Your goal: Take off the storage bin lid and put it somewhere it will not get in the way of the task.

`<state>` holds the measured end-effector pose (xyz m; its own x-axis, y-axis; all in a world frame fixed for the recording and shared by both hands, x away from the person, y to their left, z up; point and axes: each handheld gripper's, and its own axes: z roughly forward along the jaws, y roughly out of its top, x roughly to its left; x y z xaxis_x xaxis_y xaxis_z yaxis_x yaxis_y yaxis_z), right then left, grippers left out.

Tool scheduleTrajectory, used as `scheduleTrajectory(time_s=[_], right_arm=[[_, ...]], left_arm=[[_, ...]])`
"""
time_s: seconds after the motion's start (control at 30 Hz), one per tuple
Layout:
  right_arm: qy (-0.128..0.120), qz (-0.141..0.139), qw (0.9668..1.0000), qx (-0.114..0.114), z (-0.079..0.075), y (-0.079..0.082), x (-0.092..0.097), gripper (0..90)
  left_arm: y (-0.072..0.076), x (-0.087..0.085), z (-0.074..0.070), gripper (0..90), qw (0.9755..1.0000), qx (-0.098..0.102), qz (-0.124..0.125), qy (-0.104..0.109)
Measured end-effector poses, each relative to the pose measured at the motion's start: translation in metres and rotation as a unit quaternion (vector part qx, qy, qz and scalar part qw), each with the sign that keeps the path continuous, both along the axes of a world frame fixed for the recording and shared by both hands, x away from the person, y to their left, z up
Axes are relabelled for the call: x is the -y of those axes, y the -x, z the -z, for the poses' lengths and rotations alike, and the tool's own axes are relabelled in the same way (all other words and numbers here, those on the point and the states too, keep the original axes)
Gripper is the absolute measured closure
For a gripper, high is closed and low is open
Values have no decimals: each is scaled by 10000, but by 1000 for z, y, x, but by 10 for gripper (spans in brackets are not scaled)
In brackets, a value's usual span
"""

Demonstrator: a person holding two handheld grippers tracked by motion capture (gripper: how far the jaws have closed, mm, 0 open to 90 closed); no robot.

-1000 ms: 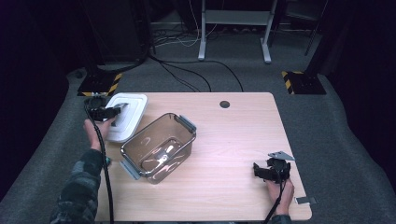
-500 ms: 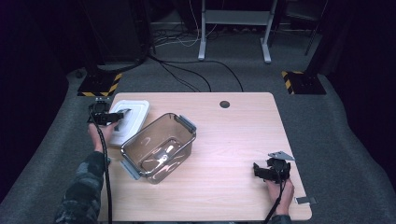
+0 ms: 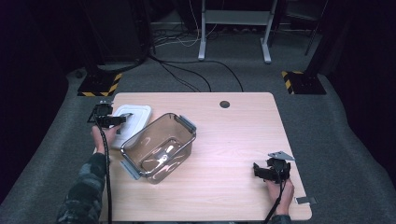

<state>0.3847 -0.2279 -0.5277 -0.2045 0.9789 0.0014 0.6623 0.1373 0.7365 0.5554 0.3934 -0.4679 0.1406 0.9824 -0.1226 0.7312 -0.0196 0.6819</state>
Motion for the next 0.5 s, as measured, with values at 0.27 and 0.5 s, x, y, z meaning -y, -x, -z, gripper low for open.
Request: scheduleTrajectory(time_s=[0.27,0.5], right_arm=[[-5,-6,10000,-2,0,0,0,103],[2,-3,10000,-2,0,0,0,103]], left_arm=[[-2,6,10,663,9998,-208,29,-27],[-3,11,16,658,9992,-363,132,-58]])
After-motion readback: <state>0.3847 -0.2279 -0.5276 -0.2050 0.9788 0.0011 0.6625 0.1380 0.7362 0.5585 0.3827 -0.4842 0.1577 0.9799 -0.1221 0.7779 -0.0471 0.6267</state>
